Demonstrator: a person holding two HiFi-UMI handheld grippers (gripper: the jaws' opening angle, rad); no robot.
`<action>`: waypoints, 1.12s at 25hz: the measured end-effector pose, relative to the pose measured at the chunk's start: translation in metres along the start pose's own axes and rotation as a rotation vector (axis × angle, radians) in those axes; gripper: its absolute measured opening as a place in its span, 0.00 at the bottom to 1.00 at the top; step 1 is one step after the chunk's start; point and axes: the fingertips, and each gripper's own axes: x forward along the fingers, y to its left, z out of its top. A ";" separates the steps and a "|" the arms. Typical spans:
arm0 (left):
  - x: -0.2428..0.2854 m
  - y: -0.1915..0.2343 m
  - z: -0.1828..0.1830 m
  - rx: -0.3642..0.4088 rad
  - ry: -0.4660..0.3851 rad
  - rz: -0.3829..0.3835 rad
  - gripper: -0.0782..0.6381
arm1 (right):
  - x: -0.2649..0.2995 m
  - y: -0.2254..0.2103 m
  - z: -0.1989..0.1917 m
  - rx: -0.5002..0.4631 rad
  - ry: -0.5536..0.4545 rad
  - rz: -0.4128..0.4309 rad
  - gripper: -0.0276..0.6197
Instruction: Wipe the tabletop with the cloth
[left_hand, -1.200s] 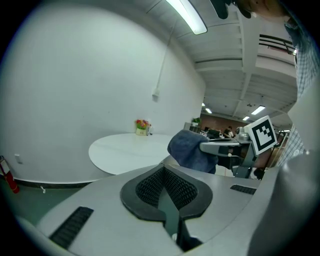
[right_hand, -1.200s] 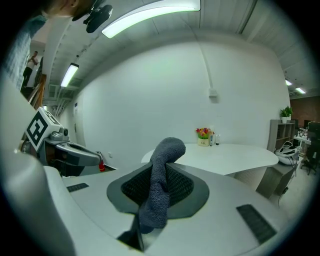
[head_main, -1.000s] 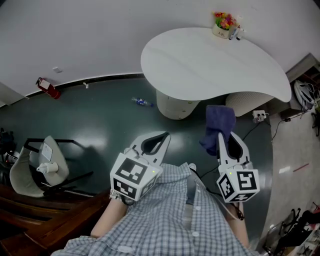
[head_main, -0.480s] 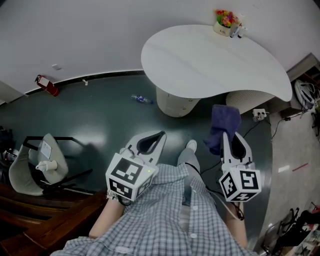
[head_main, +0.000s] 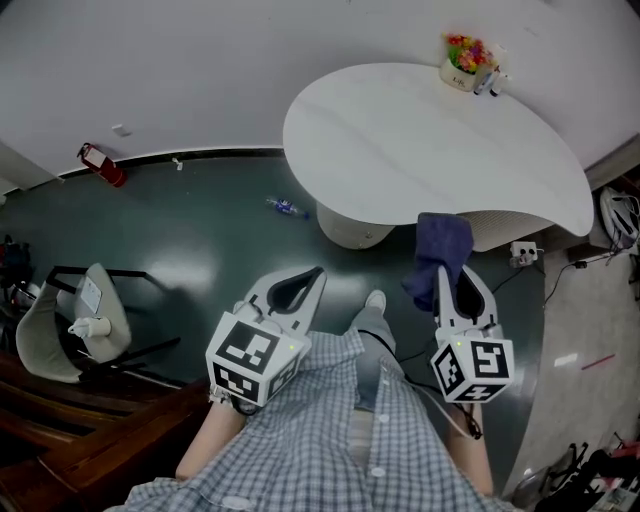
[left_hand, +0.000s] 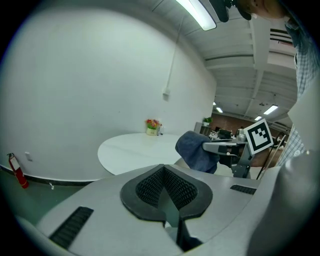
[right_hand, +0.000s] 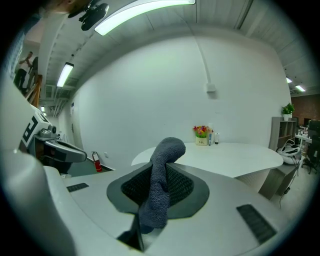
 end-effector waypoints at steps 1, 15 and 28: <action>0.005 0.001 0.003 -0.002 0.001 0.009 0.12 | 0.006 -0.005 0.002 0.003 0.003 0.008 0.15; 0.105 0.003 0.058 -0.042 -0.006 0.073 0.12 | 0.083 -0.122 0.011 0.004 0.065 0.022 0.15; 0.175 -0.006 0.086 -0.090 -0.019 0.120 0.12 | 0.135 -0.250 0.000 -0.058 0.125 -0.060 0.15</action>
